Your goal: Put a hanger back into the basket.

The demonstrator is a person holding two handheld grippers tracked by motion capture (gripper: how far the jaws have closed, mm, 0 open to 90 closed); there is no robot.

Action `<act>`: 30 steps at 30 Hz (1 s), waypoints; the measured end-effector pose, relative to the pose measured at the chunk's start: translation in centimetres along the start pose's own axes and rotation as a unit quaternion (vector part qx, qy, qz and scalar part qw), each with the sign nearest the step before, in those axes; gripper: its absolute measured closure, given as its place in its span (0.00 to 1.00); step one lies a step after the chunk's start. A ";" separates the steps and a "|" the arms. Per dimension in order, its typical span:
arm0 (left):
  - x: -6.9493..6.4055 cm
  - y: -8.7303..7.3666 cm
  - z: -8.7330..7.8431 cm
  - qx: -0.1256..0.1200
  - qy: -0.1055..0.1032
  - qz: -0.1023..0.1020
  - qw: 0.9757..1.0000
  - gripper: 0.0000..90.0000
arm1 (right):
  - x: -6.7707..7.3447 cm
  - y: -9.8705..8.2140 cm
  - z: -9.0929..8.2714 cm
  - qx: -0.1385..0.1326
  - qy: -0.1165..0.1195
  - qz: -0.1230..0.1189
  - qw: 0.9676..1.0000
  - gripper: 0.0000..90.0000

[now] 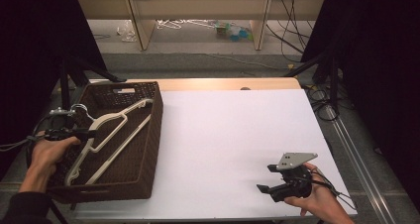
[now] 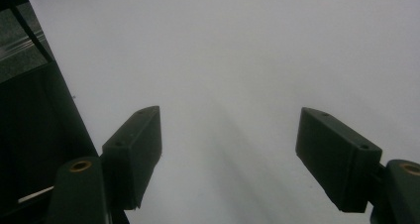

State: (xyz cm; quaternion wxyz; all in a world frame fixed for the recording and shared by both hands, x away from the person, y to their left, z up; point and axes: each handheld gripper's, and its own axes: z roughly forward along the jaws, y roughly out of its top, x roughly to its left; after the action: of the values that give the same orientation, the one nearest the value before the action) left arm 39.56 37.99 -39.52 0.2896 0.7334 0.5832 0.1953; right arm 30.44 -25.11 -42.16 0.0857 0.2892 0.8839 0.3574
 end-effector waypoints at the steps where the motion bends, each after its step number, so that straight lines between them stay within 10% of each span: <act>1: 0.0 -0.1 -0.2 -0.004 -0.001 0.002 1.000 0.67 | 0.0 0.0 0.1 0.000 -0.002 -0.002 1.000 0.30; 16: -5.4 0.4 -2.3 -0.075 -0.055 0.074 0.993 0.55 | 0.0 0.0 0.1 -0.004 -0.005 -0.001 1.000 0.30; 30: -12.0 0.4 -3.0 -0.160 -0.127 0.087 0.975 0.42 | 0.0 0.0 0.0 -0.014 -0.012 0.000 1.000 0.29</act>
State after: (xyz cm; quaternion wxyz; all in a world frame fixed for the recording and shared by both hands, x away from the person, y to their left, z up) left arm 35.11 26.90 -36.40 0.4569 0.7442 0.4366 0.2164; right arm 30.49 -25.11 -42.14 0.1000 0.2917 0.8780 0.3660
